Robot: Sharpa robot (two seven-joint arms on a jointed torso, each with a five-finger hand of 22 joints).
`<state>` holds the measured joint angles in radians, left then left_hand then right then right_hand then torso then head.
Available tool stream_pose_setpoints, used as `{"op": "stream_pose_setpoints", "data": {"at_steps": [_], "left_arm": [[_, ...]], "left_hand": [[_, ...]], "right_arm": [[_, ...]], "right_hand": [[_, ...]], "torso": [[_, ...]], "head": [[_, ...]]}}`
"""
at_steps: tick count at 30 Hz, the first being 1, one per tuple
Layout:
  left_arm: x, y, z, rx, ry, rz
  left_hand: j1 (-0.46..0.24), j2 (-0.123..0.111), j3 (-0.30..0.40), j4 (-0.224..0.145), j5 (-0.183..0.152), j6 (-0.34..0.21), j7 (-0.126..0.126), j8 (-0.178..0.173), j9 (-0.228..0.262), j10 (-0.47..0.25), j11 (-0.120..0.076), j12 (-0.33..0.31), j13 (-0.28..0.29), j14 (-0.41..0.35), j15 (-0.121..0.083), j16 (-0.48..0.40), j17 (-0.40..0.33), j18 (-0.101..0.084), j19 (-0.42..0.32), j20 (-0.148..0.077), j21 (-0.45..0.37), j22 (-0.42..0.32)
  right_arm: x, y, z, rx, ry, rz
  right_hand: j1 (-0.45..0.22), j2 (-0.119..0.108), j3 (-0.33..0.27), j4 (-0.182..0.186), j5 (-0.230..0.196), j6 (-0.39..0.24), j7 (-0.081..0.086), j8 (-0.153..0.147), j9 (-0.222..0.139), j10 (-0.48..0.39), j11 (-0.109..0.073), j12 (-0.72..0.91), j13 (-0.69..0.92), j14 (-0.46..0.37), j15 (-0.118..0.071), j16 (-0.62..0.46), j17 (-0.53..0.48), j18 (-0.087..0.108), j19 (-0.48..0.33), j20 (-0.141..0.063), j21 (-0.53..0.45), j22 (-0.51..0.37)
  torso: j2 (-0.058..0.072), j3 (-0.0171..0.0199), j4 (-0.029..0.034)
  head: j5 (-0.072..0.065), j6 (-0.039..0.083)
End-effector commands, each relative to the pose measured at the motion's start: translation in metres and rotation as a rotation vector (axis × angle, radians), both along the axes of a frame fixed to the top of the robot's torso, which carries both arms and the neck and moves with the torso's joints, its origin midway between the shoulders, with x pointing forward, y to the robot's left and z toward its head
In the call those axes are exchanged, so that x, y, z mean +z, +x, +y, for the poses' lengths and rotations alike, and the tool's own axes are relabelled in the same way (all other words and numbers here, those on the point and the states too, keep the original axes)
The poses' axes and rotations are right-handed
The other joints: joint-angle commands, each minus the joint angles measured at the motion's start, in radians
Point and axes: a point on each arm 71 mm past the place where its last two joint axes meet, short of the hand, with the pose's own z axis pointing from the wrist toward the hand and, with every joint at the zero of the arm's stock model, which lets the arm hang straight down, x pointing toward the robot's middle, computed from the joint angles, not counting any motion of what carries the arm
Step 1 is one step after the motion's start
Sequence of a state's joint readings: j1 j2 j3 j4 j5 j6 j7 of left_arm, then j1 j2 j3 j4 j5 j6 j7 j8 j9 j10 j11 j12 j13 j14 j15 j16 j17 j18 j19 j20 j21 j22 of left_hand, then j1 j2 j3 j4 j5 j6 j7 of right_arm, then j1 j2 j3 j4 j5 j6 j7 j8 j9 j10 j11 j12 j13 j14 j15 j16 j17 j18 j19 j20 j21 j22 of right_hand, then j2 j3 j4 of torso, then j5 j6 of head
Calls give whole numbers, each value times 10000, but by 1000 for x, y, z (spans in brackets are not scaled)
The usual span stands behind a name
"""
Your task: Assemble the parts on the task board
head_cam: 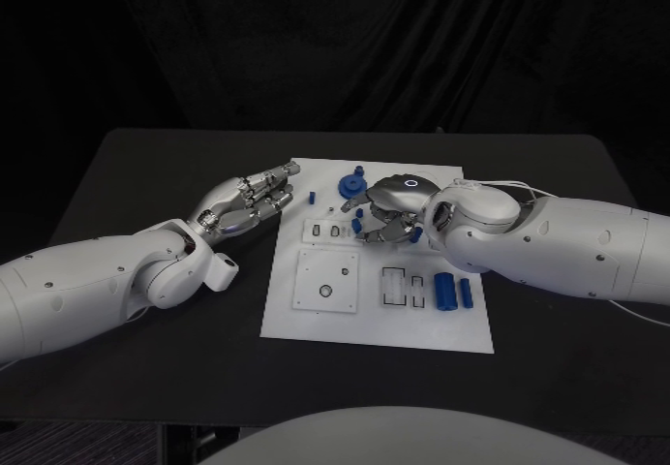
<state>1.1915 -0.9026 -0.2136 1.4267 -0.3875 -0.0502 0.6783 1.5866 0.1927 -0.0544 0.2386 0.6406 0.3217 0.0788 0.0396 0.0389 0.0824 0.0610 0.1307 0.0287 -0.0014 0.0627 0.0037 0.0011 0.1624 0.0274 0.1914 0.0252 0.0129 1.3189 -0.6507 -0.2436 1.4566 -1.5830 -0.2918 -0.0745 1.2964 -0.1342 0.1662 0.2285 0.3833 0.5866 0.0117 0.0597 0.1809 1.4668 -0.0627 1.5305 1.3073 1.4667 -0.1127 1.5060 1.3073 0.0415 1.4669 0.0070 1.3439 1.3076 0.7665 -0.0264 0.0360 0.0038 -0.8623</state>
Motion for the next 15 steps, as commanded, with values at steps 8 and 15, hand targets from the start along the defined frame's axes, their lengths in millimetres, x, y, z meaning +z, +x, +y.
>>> {"op": "stream_pose_setpoints", "data": {"at_steps": [8, 15], "left_arm": [[3, -1, 4, 224, -137, -540], [6, -1, 9, 717, -46, -963]], "left_hand": [[-59, 9, 180, 51, -353, 82, 22, 29, 10, 53, 18, 48, 6, 14, -54, -37, -11, 192, 0, 46, -44, -3], [-1158, -103, -205, 539, -3164, 504, 19, 101, 43, 425, 46, 626, 80, 93, -72, -8, 18, 191, 119, 91, 41, 43]], "right_arm": [[33, -7, -5, 528, 1755, -1816], [64, -16, -22, 686, 2772, -2890]], "right_hand": [[-5, -191, -170, 535, 48, -325, -41, 11, -261, 455, -113, -170, 1718, 784, -106, -22, 1520, 89, 39, -131, 66, 1967], [80, -160, -160, 598, 54, 39, 9, 103, -226, 449, -87, -185, 1696, 792, -94, -9, 1539, 70, 78, -130, 139, 1991]], "torso": [[-5, 15, -19], [-21, 32, -22]], "head": [[80, 114], [103, 199]]}}
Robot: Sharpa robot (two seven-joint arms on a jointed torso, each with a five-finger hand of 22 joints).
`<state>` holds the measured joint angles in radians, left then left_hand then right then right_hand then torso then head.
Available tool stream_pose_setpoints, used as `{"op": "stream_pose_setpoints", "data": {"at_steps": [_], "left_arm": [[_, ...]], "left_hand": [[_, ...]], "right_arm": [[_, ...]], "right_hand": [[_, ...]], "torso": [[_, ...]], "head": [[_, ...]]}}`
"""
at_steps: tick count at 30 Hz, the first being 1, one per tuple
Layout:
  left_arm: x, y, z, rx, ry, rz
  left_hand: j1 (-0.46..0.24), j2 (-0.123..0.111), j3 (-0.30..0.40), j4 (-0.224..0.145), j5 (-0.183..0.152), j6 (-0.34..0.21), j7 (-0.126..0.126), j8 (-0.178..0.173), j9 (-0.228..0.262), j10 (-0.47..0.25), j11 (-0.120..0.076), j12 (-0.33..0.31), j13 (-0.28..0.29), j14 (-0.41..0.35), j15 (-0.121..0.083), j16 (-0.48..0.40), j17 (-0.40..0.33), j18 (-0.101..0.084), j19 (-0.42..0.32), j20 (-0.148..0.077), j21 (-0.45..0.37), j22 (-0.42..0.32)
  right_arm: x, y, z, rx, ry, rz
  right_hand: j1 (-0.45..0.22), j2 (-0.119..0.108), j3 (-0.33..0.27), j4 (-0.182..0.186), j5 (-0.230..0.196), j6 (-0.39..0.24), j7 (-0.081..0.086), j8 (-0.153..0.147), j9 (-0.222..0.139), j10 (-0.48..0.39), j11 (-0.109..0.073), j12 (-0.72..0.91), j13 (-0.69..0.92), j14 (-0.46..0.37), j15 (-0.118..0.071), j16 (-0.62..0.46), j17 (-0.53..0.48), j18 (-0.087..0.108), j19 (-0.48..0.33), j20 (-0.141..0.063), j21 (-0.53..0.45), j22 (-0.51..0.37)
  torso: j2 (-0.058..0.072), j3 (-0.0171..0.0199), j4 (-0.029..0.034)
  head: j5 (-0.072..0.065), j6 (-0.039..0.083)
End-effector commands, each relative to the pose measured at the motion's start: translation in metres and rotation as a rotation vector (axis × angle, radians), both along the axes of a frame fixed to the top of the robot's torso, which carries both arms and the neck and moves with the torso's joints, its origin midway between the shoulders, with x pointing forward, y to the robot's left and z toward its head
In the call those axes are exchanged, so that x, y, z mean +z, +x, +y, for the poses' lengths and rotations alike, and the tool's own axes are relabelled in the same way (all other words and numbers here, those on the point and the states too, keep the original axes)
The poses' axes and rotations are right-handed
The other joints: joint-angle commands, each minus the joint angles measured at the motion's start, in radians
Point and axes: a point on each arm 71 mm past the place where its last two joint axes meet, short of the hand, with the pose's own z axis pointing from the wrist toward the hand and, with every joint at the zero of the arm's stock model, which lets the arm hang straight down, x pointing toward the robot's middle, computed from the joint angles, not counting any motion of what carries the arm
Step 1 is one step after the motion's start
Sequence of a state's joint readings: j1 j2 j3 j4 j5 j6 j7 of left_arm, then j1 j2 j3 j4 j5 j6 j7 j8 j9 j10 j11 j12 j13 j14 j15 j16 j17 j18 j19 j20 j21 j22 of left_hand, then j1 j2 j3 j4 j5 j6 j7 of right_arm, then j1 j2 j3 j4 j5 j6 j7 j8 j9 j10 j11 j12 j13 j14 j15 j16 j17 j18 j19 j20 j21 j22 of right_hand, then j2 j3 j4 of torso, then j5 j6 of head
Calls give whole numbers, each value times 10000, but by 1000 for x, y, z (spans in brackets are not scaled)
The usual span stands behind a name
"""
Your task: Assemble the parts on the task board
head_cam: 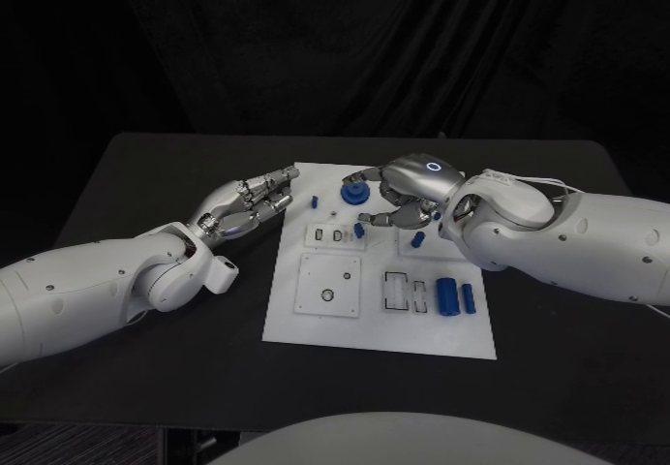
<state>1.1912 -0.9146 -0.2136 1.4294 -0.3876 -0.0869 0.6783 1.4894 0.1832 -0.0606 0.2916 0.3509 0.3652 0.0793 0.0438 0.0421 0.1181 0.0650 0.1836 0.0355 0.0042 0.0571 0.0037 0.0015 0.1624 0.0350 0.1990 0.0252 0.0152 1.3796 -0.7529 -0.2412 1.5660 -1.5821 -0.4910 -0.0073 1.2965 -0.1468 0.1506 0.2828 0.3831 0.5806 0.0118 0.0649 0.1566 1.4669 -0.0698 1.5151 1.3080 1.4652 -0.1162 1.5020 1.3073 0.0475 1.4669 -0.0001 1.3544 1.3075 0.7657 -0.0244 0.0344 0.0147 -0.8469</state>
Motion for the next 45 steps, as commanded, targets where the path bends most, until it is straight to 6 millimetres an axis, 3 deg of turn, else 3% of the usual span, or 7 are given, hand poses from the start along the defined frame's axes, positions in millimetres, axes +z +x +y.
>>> {"op": "stream_pose_setpoints", "data": {"at_steps": [1, 9, 13, 17, 24, 32, 45], "left_arm": [[6, -1, 3, 393, -150, -864], [9, -4, 10, 916, 29, -1086], [10, -3, 12, 1032, 196, -903], [11, 3, 14, 1155, 437, -676], [15, 25, 12, 1070, 1114, 289], [21, 37, 0, 771, 2542, -1019], [61, 39, -49, 333, 5576, -5151]], "left_hand": [[-304, 10, -292, 17, -456, 155, 22, 71, 18, 144, 17, 233, 28, 72, -15, 3, 25, 194, 86, 22, 75, 36], [-1374, 261, -1326, 15, -1252, 316, 112, 61, 24, 304, 174, 658, 58, 311, 144, 62, 85, 196, 379, 156, 294, 129], [-217, 425, -1073, -355, 995, 325, 147, 48, 26, 283, 258, 733, 58, 479, 281, 94, 117, 198, 501, 232, 387, 151], [183, 418, -867, -446, 1223, 373, 174, 53, 26, 323, 286, 806, 63, 520, 296, 98, 123, 202, 514, 236, 406, 152], [-1743, 336, -1942, -14, -2657, -11, 276, 8, 2, -234, 260, 466, 11, 41, 178, -8, 15, 186, 127, 39, 161, 37], [-1398, 344, -2154, -33, -1892, 932, 501, 299, 100, 881, 890, 2034, 187, 1782, 723, 661, 476, 144, 1023, 354, 843, 308], [-789, 130, -1641, -28, -1593, 4314, 784, 1027, 427, 6749, 551, 7907, 3182, 8318, 293, 9987, 4851, 162, 8050, 17, 6194, 2790]], "right_arm": [[20, -7, -6, 303, 1204, -1179], [35, -9, -36, -226, 1576, -1705], [35, -3, -52, -713, 1451, -1733], [33, 3, -65, -1013, 1348, -1569], [28, 18, -86, -1680, 1409, -881], [23, 24, -99, -2028, 1307, -618], [17, 28, -104, -2294, 1080, -247]], "right_hand": [[103, -24, 4, 51, 56, 150, 12, 65, 21, 454, -12, -27, 1696, 811, -56, 40, 1552, 5, 88, -59, 55, 1998], [274, 186, 127, 49, 38, 763, 74, 211, 58, 470, 33, -23, 1702, 807, -22, 21, 1517, -1, 102, -34, 73, 2006], [269, 279, 165, 52, 32, 855, 97, 230, 49, 446, 52, -50, 1658, 796, -10, -10, 1469, 3, 93, -23, 50, 1999], [291, 389, 222, 32, 26, 1041, 128, 262, 56, 425, 73, -74, 1623, 779, 8, -54, 1398, 15, 68, -10, -9, 1982], [518, 500, 363, -85, 23, 1547, 257, 381, 47, 356, 166, -151, 1512, 733, 77, -168, 1230, 43, 2, 47, -162, 1939], [639, 589, 457, -126, 23, 1579, 321, 366, -4, 257, 224, -257, 1353, 689, 126, -280, 1058, 81, -80, 87, -353, 1884], [768, 666, 556, -176, 22, 1707, 387, 397, -45, 232, 275, -291, 1309, 680, 168, -315, 1017, 95, -106, 130, -432, 1863]], "torso": [[-20, 14, -10], [-95, 34, -53], [-157, 74, -102], [-237, 123, -158], [-484, 259, -187], [-839, 464, -172], [-1116, 569, -220]], "head": [[-4, 64], [111, 425], [156, 568], [230, 622], [221, 632], [-5, 542], [17, 376]]}}
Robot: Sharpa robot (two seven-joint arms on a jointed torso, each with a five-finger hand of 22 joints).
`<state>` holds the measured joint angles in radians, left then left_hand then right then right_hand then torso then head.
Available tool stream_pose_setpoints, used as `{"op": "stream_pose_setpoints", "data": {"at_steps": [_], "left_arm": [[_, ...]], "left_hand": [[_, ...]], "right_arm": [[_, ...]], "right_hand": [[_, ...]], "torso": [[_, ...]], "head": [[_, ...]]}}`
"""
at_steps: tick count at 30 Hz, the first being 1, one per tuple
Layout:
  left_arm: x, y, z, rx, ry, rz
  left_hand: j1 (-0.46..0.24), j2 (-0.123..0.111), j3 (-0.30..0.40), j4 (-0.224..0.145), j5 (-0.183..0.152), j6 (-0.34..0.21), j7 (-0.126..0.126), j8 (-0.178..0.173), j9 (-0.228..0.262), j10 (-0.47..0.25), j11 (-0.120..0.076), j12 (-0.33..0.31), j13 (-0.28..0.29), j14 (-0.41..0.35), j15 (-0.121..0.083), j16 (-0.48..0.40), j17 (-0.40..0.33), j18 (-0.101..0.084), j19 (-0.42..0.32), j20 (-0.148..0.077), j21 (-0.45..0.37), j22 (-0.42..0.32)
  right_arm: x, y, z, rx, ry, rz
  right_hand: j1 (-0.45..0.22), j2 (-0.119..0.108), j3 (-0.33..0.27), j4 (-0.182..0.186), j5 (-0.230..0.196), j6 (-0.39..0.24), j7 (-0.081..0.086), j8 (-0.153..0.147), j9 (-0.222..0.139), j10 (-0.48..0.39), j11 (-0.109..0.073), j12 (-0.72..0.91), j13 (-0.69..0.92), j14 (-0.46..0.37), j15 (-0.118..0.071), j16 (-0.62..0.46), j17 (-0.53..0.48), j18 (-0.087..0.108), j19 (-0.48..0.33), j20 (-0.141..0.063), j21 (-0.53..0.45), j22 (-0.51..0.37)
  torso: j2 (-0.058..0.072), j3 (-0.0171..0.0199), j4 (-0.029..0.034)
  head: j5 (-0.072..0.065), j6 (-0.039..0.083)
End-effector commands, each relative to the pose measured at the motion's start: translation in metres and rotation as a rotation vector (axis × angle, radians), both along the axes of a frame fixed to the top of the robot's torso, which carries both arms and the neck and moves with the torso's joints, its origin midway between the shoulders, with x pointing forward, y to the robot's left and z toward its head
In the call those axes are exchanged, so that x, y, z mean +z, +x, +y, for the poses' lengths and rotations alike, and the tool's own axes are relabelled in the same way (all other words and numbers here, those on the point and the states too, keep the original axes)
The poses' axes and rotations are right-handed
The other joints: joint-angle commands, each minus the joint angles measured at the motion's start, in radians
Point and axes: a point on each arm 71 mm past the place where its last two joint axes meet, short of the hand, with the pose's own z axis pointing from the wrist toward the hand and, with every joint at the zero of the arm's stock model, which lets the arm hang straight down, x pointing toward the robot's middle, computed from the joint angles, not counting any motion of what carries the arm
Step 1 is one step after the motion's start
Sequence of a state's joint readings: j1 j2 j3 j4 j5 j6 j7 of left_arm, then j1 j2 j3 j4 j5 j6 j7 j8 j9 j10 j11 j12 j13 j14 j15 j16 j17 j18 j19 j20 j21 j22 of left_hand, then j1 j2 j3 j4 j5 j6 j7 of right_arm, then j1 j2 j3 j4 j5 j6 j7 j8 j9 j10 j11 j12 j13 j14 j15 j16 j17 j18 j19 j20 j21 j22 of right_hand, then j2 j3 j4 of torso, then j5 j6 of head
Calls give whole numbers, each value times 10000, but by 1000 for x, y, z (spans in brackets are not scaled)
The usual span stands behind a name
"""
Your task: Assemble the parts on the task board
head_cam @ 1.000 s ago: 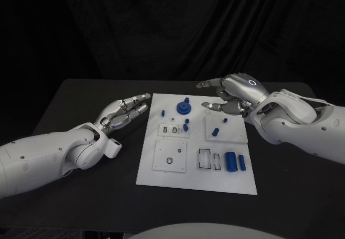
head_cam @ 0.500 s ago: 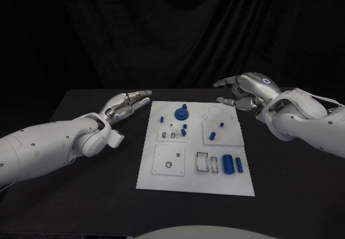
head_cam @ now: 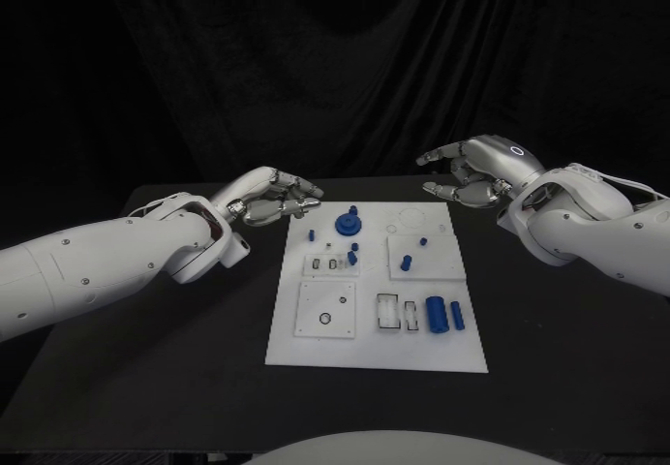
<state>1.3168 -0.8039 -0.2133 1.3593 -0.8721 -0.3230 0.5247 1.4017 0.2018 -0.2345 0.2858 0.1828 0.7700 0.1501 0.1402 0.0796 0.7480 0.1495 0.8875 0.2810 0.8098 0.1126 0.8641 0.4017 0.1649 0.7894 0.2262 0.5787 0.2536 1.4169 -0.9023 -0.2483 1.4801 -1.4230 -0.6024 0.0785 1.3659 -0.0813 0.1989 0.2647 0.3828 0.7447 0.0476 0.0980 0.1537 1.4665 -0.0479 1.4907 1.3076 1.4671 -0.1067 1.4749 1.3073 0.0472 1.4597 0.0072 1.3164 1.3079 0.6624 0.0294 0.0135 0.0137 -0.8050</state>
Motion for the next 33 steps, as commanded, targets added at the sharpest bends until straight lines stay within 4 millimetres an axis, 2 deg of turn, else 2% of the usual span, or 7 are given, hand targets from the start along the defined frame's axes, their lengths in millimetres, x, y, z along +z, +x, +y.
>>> {"op": "stream_pose_setpoints", "data": {"at_steps": [1, 2, 6, 9, 16, 23, 33], "left_arm": [[14, 0, -15, 439, 1104, -1027], [16, 0, -17, 527, 1169, -950], [28, 3, -27, 1023, 1761, -154], [32, 5, -33, 1267, 2224, 438], [25, 6, -50, 1475, 3875, 2263], [12, 13, -59, 1540, 5601, 3702], [4, 14, -71, 2159, 6885, 4517]], "left_hand": [[98, -106, 189, 86, 182, 479, 153, 93, 91, 468, -448, 1680, 1575, 86, -454, 2670, 1755, 106, 663, -476, 1342, 905], [261, -72, 351, -25, 336, 663, 209, 156, 126, 506, -460, 2006, 1948, 398, -472, 3339, 2585, 96, 657, -552, 1653, 1151], [326, -159, 791, 5, 407, 1174, 112, 327, 209, 5533, -418, 5825, 9695, 5038, -550, 6571, 8952, -96, 650, -750, 3924, 2984], [-31, -262, 969, 15, 232, 1587, -17, 650, 429, 8022, -628, 6785, 12684, 7499, -661, 7065, 11583, -556, 2337, -918, 7119, 7180], [-1131, -97, 636, 27, 543, 2354, -674, 2414, 2078, 8228, -1273, 6833, 12898, 7609, -1230, 7067, 11691, -1079, 5509, -1251, 9152, 10930], [-2440, 467, 345, 40, -441, 2125, -822, 3655, 3716, 8228, -1363, 6833, 12898, 7609, -1370, 7067, 11691, -1143, 5769, -1319, 9229, 11279], [-2979, 125, 40, 15, -355, 1867, -1285, 5484, 6396, 8228, -1871, 6833, 12898, 7609, -1864, 7067, 11691, -1295, 6544, -1837, 9410, 11899]], "right_arm": [[-4, 1, -1, -102, -56, 323], [-4, 1, -1, -107, -65, 342], [-5, 2, -1, -110, -96, 403], [-6, 2, 0, -109, -108, 427], [-9, 4, 2, -86, -206, 590], [-15, 4, 2, -122, -310, 833], [-21, 5, -1, -241, -440, 1112]], "right_hand": [[75, 11, 74, 5, 25, 67, 29, 66, -16, 236, 56, -46, 1314, 661, 72, -45, 1017, 99, -34, 57, -53, 1858], [97, 16, 88, -9, 25, 91, 39, 73, -21, 246, 63, -38, 1326, 662, 78, -45, 1018, 98, -31, 63, -50, 1859], [135, 33, 117, -30, 23, 160, 60, 94, -32, 274, 79, -11, 1366, 667, 91, -41, 1026, 99, -30, 77, -60, 1858], [140, 38, 123, -33, 23, 177, 64, 99, -34, 282, 83, -4, 1377, 668, 92, -40, 1028, 99, -28, 79, -60, 1858], [161, 89, 168, -38, 22, 314, 96, 143, -47, 317, 106, 27, 1421, 680, 111, -29, 1048, 97, -17, 98, -57, 1861], [163, 127, 192, -32, 23, 357, 108, 155, -53, 313, 116, 21, 1410, 679, 118, -36, 1037, 99, -18, 105, -67, 1859], [152, 202, 242, -20, 22, 482, 144, 187, -70, 321, 144, 27, 1417, 688, 138, -25, 1054, 96, -4, 123, -59, 1864]], "torso": [[-102, 26, -24], [-112, 24, -21], [-148, 28, 0], [-155, 33, -4], [-195, 72, -42], [-205, 106, -77], [-168, 66, -83]], "head": [[38, -74], [31, -84], [52, -165], [93, -204], [145, -384], [249, -499], [273, -547]]}}
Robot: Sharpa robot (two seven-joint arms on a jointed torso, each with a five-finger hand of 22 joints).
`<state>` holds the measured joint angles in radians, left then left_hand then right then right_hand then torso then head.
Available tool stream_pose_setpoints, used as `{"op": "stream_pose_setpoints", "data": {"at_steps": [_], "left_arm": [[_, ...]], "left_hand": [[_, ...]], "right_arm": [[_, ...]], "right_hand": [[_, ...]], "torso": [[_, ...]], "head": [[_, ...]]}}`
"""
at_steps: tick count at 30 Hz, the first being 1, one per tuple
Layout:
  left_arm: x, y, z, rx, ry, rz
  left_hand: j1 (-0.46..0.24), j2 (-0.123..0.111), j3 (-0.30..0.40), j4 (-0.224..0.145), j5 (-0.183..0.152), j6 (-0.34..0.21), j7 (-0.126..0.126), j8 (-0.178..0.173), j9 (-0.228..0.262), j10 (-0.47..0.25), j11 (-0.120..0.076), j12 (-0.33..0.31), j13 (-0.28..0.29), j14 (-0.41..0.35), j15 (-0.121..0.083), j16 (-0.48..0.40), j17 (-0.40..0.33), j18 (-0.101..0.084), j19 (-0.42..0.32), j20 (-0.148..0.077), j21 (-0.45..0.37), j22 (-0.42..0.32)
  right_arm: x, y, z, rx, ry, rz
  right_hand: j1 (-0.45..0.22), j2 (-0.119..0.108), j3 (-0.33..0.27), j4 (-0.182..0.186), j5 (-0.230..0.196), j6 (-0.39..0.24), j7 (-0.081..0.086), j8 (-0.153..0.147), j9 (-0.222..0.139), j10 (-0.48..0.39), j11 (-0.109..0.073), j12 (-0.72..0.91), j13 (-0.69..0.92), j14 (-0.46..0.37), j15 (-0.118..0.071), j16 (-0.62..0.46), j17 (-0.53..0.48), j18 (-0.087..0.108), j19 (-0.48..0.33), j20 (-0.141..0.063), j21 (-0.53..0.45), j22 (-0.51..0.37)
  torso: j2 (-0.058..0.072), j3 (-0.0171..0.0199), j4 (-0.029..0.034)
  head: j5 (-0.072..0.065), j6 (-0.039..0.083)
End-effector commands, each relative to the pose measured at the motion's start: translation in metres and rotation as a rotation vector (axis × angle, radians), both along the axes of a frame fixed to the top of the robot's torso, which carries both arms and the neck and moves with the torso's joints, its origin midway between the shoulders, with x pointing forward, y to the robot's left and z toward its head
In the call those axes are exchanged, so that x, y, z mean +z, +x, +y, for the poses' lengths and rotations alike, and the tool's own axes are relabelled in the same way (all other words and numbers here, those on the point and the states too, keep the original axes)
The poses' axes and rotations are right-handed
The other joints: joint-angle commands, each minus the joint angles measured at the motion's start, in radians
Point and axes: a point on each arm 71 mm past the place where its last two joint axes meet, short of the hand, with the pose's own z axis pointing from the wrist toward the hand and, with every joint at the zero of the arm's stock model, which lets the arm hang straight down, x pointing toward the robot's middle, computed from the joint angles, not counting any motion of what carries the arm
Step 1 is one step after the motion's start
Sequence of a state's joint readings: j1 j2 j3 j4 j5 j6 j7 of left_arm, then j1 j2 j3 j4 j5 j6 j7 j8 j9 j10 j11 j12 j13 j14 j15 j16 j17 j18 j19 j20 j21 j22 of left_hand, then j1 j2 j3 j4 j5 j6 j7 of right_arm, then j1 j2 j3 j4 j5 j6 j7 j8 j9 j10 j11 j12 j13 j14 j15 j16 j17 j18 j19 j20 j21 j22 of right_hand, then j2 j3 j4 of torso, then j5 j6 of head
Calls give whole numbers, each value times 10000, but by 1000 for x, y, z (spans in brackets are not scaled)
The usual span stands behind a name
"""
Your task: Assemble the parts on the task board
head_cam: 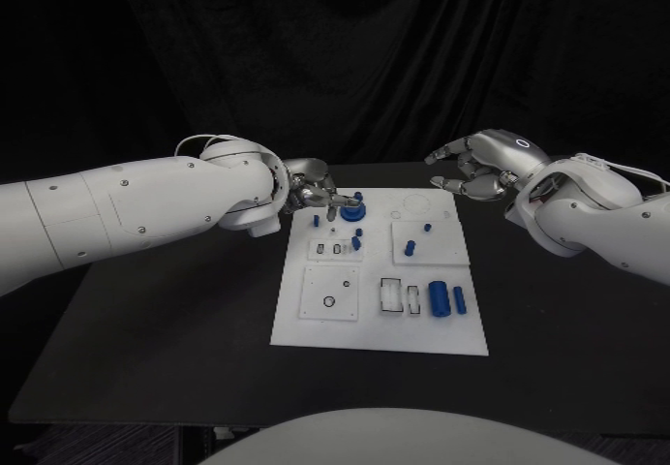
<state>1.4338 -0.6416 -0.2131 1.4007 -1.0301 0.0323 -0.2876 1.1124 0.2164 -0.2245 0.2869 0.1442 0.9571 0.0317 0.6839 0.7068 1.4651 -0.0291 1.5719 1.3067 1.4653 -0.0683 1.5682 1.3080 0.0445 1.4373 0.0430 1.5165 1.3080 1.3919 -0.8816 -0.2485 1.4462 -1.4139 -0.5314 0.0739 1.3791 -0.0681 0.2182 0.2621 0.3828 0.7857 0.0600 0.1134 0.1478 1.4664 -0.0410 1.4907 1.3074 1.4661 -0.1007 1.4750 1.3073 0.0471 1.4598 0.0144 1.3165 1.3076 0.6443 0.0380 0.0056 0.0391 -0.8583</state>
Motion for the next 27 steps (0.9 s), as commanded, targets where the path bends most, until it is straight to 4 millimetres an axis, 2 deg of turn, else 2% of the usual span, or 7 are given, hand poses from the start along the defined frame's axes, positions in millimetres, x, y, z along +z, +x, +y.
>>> {"op": "stream_pose_setpoints", "data": {"at_steps": [1, 5, 9, 15, 19, 21, 27], "left_arm": [[-6, -1, 0, 458, 1246, 700], [-7, 0, -9, 651, 1626, 824], [-11, 1, -15, 739, 2091, 1063], [-15, 2, -21, 800, 2372, 1209], [-17, 3, -26, 759, 2297, 1185], [-18, 3, -28, 721, 2272, 1183], [-21, 1, -35, 557, 2251, 1241]], "left_hand": [[-123, -73, -97, 2, 58, -6, -116, 45, 198, 1057, -102, -11, 2641, 1055, -85, 26, 2628, -97, 94, -23, 34, 1370], [-172, -157, -130, -19, 212, 4, -162, -168, 391, 1057, -174, -11, 2641, 1055, -168, 26, 2628, -100, 157, -124, 19, 1376], [-163, -133, -27, -34, 44, 86, -120, -870, 348, 1057, -166, -11, 2641, 1055, -189, 26, 2628, -90, 178, -164, -45, 1318], [-243, -159, 23, -55, -21, 291, -89, -1457, 224, 1057, -149, -11, 2641, 1055, -184, 26, 2628, -100, 252, -161, -64, 1346], [-92, -218, 225, -155, 681, 463, -53, -2078, 96, 1057, -124, -11, 2641, 1055, -167, 26, 2628, -99, 282, -145, -106, 1335], [-18, -240, 326, -194, 900, 498, -42, -2297, 68, 1057, -104, -11, 2641, 1055, -153, 26, 2628, -96, 287, -139, -122, 1328], [127, -285, 504, -290, 1038, 452, 12, -2667, 19, 1057, -71, -11, 2641, 1055, -128, 26, 2628, -116, 363, -116, -98, 1405]], "right_arm": [[-3, 1, -1, -194, -97, 253], [-4, 1, 2, -143, -79, 262], [-4, -1, 4, -58, -22, 227], [-2, -6, 4, 53, 137, 53], [-1, -8, 2, 32, 183, 10], [-1, -8, 1, 15, 188, 4], [0, -12, 2, 63, 243, 20]], "right_hand": [[9, 81, 52, 15, 21, 90, 26, 37, -13, 318, 79, 23, 1412, 700, 82, -20, 1062, 97, -6, 53, -65, 1867], [1, 86, 54, 21, 20, 105, 31, 40, -16, 327, 82, 32, 1426, 704, 85, -14, 1072, 97, -4, 56, -64, 1867], [-18, 95, 57, 30, 18, 142, 37, 49, -21, 337, 88, 42, 1440, 710, 89, -5, 1086, 93, 7, 60, -46, 1873], [-80, 113, 57, 68, 14, 227, 46, 67, -34, 360, 97, 63, 1469, 723, 98, 17, 1118, 87, 29, 70, -17, 1883], [-104, 122, 58, 83, 15, 256, 47, 73, -39, 362, 98, 64, 1469, 727, 100, 24, 1129, 84, 38, 73, -3, 1888], [-110, 129, 61, 88, 16, 266, 46, 74, -41, 365, 99, 67, 1473, 729, 100, 27, 1134, 83, 41, 74, 2, 1890], [-112, 145, 73, 90, 19, 291, 52, 80, -45, 353, 101, 52, 1449, 728, 102, 20, 1121, 84, 41, 76, -2, 1889]], "torso": [[14, -14, -8], [15, -32, -7], [9, -33, -1], [23, -40, -19], [18, -34, -5], [19, -35, -4], [31, -42, -1]], "head": [[28, -17], [61, -47], [15, -134], [66, -144], [32, -144], [9, -144], [-45, -144]]}}
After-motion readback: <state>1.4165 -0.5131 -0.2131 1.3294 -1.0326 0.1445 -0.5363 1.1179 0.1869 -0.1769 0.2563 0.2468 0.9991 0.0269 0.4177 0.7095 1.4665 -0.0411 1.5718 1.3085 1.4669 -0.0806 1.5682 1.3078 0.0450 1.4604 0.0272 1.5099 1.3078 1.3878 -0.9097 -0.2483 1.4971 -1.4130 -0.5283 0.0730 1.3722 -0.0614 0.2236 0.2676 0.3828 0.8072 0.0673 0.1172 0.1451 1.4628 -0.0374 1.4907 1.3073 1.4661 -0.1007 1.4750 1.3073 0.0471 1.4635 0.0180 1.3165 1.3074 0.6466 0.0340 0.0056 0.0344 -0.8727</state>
